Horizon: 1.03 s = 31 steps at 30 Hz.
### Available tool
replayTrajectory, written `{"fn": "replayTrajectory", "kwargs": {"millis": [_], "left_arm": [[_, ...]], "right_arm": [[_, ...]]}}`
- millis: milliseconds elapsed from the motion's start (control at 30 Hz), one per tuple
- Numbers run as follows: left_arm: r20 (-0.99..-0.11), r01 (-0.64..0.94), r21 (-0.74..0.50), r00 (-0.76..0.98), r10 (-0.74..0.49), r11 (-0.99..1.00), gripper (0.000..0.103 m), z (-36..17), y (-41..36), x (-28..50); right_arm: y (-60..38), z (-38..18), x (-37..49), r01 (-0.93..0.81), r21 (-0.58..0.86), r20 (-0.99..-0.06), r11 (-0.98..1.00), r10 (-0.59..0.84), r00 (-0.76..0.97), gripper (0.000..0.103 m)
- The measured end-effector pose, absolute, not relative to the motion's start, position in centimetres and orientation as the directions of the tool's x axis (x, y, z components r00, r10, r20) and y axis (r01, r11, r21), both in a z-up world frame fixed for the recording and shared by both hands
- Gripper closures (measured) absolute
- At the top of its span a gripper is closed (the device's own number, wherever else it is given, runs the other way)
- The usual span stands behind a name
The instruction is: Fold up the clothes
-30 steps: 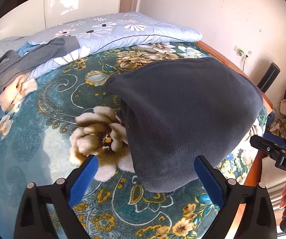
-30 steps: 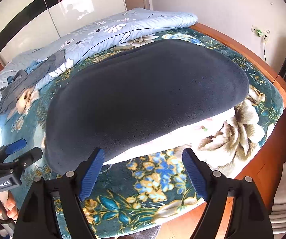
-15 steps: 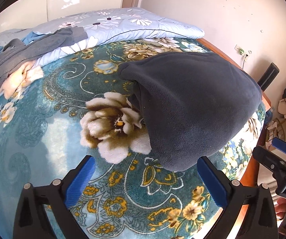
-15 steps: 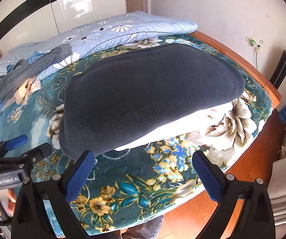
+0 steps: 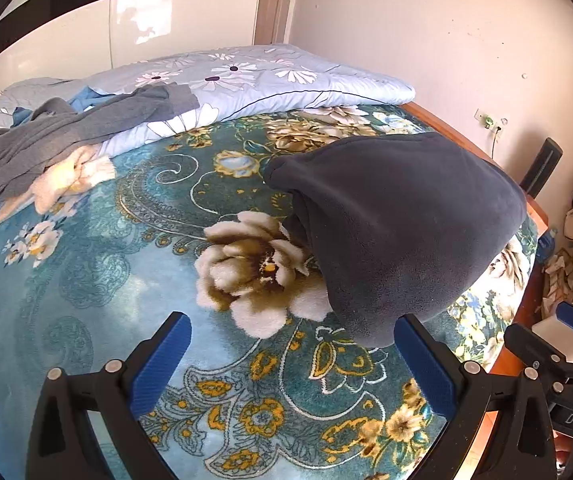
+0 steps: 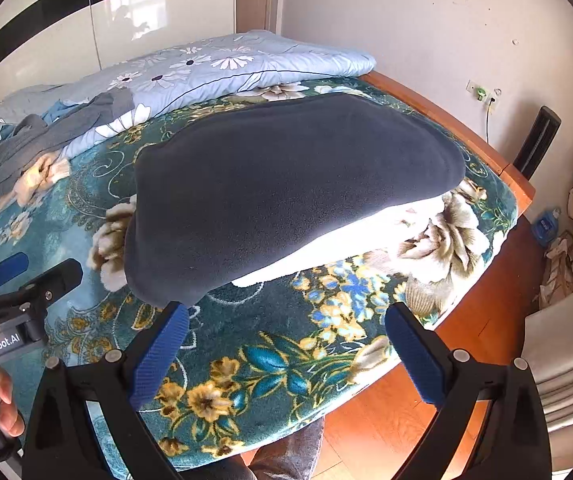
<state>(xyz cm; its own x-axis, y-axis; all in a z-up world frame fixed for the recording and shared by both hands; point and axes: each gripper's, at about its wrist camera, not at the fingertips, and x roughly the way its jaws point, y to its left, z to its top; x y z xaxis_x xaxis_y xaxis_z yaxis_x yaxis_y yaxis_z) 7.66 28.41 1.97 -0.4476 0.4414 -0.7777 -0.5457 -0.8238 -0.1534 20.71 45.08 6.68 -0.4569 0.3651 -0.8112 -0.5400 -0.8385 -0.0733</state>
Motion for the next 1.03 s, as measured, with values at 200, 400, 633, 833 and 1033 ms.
{"fn": "replayTrajectory", "kwargs": {"millis": [200,400,633,833,1033], "left_arm": [[-0.776,-0.555,-0.118,-0.466,0.425,-0.823,0.000,2.3,28.7,8.1],[-0.778,-0.565,-0.068,-0.486,0.399,-0.822,0.000,2.1,29.1,8.7],[-0.786,-0.561,-0.060,-0.484,0.386,-0.826,0.000,1.7,29.0,8.7],[-0.789,-0.562,-0.057,-0.482,0.382,-0.826,0.000,1.5,29.1,8.8],[-0.787,-0.572,-0.049,-0.483,0.384,-0.819,0.000,1.5,29.3,8.9]], "right_arm": [[44.5,7.1,20.8,-0.544,-0.082,-0.802,-0.835,0.379,-0.461,0.004],[44.4,7.1,21.0,-0.554,-0.071,-0.804,-0.829,0.377,-0.460,0.004],[44.4,6.7,21.2,-0.562,-0.062,-0.812,-0.825,0.369,-0.452,0.004],[44.4,6.4,21.2,-0.565,-0.055,-0.817,-0.823,0.363,-0.449,0.004],[44.4,6.1,21.2,-0.562,-0.054,-0.821,-0.825,0.357,-0.445,0.004]]}}
